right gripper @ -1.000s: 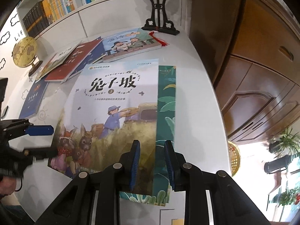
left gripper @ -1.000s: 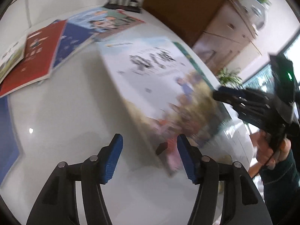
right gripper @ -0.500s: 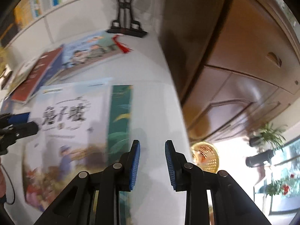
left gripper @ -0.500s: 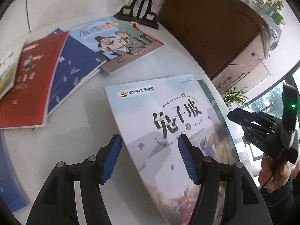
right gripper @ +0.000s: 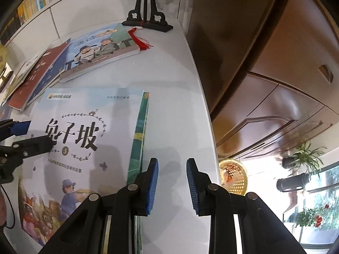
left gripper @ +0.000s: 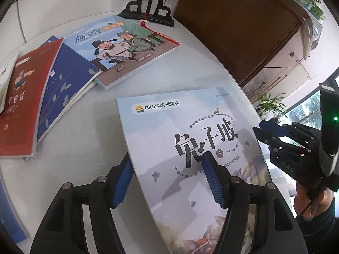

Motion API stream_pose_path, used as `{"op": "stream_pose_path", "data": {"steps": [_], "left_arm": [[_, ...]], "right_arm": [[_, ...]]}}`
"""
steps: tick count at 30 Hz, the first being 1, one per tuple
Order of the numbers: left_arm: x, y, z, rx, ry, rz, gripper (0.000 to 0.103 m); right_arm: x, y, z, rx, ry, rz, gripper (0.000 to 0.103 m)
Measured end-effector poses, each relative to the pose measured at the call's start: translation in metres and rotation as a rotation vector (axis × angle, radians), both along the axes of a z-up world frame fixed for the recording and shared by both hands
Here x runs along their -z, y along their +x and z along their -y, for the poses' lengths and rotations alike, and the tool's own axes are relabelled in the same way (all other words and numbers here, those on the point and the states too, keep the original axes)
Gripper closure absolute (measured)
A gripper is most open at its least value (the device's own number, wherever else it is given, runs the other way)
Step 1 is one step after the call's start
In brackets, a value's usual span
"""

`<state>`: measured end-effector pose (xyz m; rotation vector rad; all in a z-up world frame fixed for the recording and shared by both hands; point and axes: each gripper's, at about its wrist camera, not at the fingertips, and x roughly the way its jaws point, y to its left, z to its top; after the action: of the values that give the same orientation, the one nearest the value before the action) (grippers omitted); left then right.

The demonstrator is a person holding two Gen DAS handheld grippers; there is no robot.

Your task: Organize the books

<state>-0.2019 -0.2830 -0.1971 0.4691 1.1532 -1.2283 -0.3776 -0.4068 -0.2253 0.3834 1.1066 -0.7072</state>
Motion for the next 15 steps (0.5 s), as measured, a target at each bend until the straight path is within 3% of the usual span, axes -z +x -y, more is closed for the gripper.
{"op": "stream_pose_path", "data": {"steps": [5,15], "left_arm": [[-0.001,-0.013,-0.017,-0.052,0.040,-0.023,0.040],[-0.005,-0.053,-0.030,-0.111,0.113,0.036,0.038]], "right_arm": [[0.000,0.004,-0.007,-0.009,-0.009,-0.011,0.077],[0.003,-0.002,-0.008,0.020,-0.004,-0.037,0.077]]}}
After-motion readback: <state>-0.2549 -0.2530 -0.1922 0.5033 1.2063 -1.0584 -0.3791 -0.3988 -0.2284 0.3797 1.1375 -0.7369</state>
